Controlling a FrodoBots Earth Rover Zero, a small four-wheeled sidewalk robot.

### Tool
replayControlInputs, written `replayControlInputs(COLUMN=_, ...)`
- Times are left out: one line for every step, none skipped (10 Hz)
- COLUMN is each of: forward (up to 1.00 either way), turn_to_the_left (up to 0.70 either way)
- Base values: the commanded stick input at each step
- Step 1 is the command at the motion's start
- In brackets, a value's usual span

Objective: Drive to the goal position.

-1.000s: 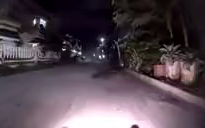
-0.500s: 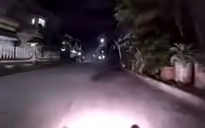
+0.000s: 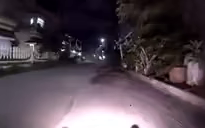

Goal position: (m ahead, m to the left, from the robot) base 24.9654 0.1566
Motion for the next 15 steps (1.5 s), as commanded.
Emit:
replayControlInputs(forward=0.70, turn_to_the_left=0.00)
replayControlInputs(forward=0.70, turn_to_the_left=0.00)
replayControlInputs(forward=0.70, turn_to_the_left=0.00)
replayControlInputs(forward=0.70, turn_to_the_left=0.00)
replayControlInputs(forward=0.70, turn_to_the_left=0.00)
replayControlInputs(forward=0.70, turn_to_the_left=0.00)
replayControlInputs(forward=0.70, turn_to_the_left=0.00)
replayControlInputs(forward=0.70, turn_to_the_left=0.00)
replayControlInputs(forward=0.70, turn_to_the_left=0.00)
replayControlInputs(forward=0.70, turn_to_the_left=0.00)
replayControlInputs(forward=0.70, turn_to_the_left=0.00)
replayControlInputs(forward=0.70, turn_to_the_left=0.00)
replayControlInputs(forward=0.70, turn_to_the_left=0.00)
replayControlInputs(forward=0.70, turn_to_the_left=0.00)
replayControlInputs(forward=0.70, turn_to_the_left=0.00)
